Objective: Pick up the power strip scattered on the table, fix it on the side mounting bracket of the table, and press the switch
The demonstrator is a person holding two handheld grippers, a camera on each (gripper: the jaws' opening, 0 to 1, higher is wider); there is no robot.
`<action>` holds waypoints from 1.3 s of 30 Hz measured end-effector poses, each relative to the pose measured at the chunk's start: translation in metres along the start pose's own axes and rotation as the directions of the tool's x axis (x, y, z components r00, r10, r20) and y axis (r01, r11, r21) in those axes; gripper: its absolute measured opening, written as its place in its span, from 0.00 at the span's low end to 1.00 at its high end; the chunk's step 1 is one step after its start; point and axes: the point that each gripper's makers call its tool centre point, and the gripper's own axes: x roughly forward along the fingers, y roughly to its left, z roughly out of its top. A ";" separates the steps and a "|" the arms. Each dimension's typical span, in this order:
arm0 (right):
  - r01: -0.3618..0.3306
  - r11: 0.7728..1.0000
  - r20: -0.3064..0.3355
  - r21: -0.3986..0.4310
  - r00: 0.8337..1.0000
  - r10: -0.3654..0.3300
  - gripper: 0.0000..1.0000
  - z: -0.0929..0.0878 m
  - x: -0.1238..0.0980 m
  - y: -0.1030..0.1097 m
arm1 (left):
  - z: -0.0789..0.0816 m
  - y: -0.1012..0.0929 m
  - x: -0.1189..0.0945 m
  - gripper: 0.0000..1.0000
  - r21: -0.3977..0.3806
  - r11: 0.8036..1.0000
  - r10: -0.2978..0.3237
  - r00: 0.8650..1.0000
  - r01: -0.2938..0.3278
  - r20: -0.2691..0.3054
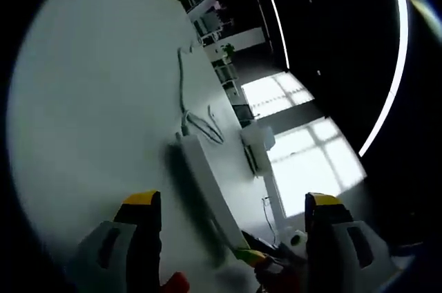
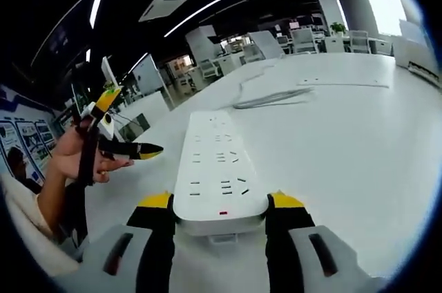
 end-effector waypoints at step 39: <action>-0.044 0.995 -0.003 0.091 0.999 0.045 0.47 -0.002 0.000 0.002 | -0.022 -0.003 0.072 0.91 -0.050 0.999 0.005 0.997 -0.008 -0.072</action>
